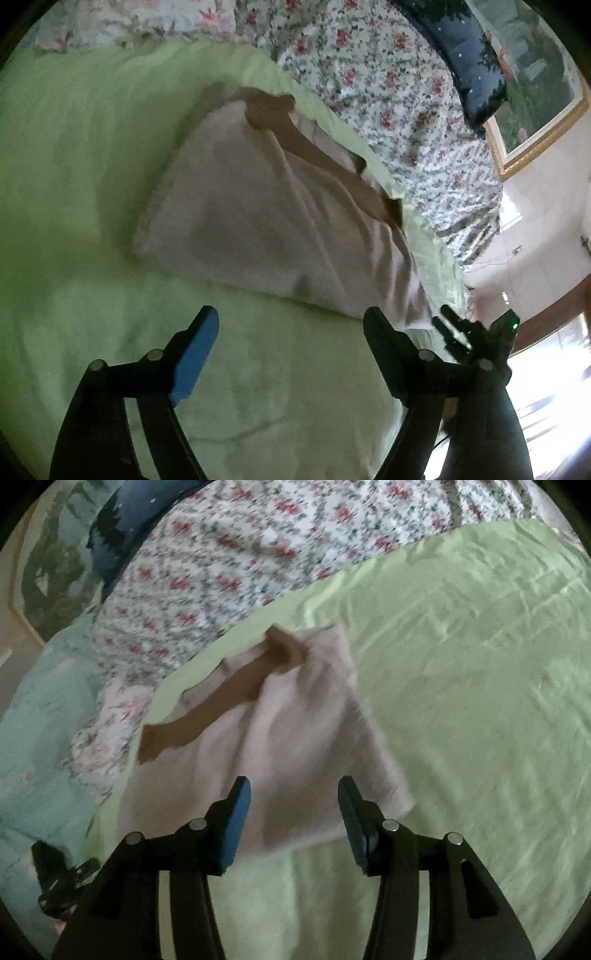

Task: Fold small clothes
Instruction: 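Fold the hem up toward the collar with both grippers and release, then grasp the folded sweater edge with the left gripper while the right gripper grasps the bundle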

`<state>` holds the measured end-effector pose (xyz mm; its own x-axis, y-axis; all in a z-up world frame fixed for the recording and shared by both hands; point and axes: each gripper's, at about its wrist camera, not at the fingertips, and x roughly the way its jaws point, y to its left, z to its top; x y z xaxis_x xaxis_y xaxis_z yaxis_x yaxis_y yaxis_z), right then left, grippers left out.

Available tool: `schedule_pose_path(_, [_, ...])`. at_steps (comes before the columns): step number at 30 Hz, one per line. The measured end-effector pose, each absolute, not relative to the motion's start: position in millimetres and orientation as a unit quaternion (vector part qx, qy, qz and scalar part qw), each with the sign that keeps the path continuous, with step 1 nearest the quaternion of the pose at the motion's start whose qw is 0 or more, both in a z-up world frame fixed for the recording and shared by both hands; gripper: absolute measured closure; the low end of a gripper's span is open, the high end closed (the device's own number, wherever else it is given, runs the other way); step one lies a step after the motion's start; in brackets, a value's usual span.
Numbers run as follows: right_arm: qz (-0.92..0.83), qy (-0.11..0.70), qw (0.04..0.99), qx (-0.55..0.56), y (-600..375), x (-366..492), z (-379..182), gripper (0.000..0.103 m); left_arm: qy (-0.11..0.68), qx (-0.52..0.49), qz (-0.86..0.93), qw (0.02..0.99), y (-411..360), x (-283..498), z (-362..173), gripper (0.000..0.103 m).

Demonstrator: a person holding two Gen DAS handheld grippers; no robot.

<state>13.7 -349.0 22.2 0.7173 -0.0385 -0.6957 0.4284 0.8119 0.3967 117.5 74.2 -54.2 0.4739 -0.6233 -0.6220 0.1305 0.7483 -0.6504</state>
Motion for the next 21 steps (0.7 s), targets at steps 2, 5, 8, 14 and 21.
schedule_pose_path(2, [-0.117, 0.357, 0.881, 0.288, -332.8, 8.0, 16.5, 0.05, 0.462, -0.284, -0.232, 0.808, 66.6, 120.8, -58.3, 0.021])
schedule_pose_path(5, [-0.095, 0.358, 0.876, 0.308, -312.2, 3.7, 10.4, 0.05, 0.461, -0.305, -0.222, 0.803, 57.6, 121.3, -66.9, 0.02])
schedule_pose_path(8, [-0.071, 0.368, 0.877, 0.302, -286.2, -1.7, 6.0, 0.05, 0.461, -0.32, -0.209, 0.801, 52.7, 130.3, -76.4, 0.02])
schedule_pose_path(14, [-0.045, 0.387, 0.869, 0.306, -265.9, -1.1, 0.6, 0.05, 0.428, -0.345, -0.15, 0.822, 68.1, 164.3, -83.8, 0.02])
schedule_pose_path(21, [-0.045, 0.385, 0.867, 0.313, -272.8, 8.0, 0.9, 0.05, 0.398, -0.35, -0.093, 0.843, 81.9, 208.7, -80.9, 0.028])
